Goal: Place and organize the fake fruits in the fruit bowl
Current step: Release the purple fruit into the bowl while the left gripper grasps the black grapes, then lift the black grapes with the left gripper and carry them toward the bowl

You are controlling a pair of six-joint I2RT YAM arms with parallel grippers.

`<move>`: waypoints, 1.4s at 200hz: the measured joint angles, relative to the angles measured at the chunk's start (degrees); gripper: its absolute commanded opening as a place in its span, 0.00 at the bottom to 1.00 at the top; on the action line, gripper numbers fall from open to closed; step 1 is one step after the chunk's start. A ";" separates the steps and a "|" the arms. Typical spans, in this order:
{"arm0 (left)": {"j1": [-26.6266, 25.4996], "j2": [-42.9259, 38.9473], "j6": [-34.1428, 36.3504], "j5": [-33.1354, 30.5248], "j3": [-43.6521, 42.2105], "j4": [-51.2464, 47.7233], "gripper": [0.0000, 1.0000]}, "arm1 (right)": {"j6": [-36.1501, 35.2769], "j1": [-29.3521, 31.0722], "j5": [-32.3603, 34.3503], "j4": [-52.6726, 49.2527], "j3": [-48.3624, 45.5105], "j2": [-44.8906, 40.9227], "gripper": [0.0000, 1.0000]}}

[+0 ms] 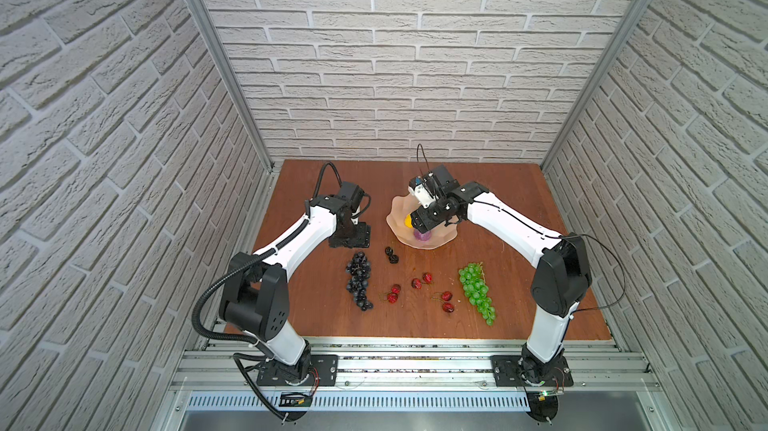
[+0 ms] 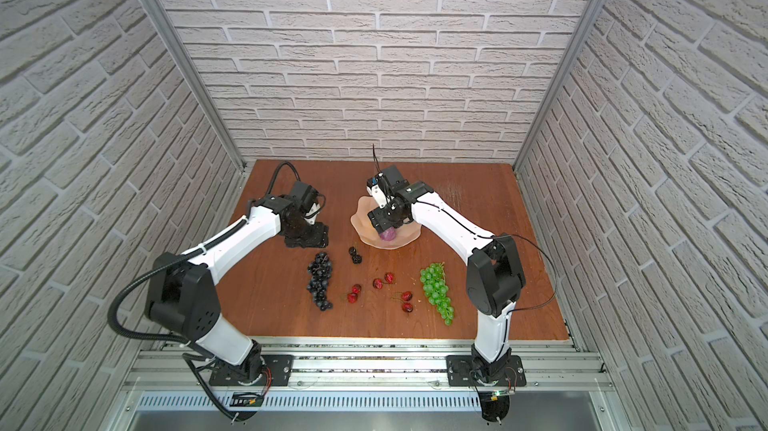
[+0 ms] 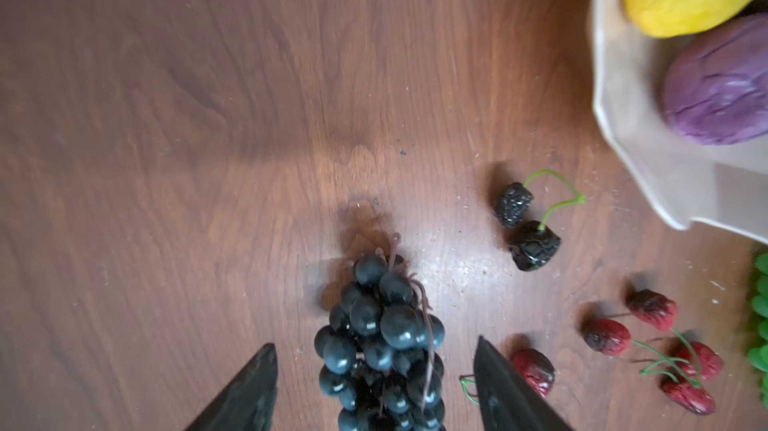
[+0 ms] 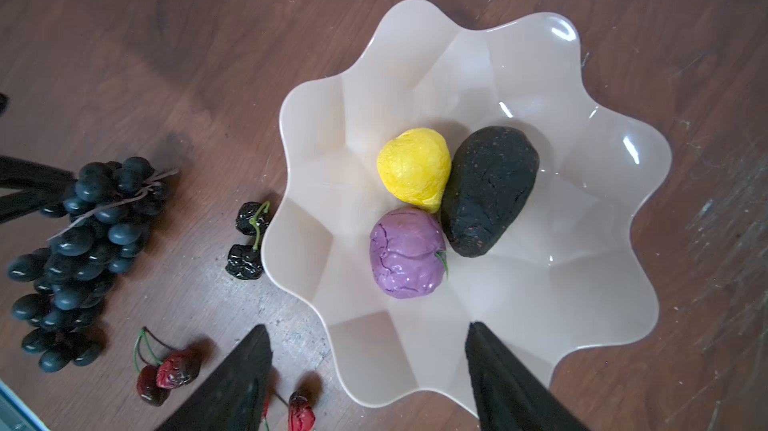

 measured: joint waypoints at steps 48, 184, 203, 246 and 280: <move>0.20 5.57 1.18 3.65 0.85 0.15 0.70 | 1.46 0.55 -0.90 3.30 -5.57 -3.19 0.75; 0.13 11.39 2.12 4.92 1.81 0.74 0.37 | 2.08 0.55 -0.79 6.64 -9.94 -3.50 0.73; 0.09 11.37 2.03 4.90 1.81 1.16 0.25 | 2.10 0.55 -0.76 6.67 -9.94 -3.52 0.73; 0.09 11.23 2.23 4.09 1.25 2.95 0.13 | 2.12 0.55 -0.79 6.69 -9.99 -3.52 0.72; 0.09 9.94 2.14 4.00 -0.26 4.90 0.04 | 2.14 0.55 -0.50 6.67 -11.08 -4.24 0.72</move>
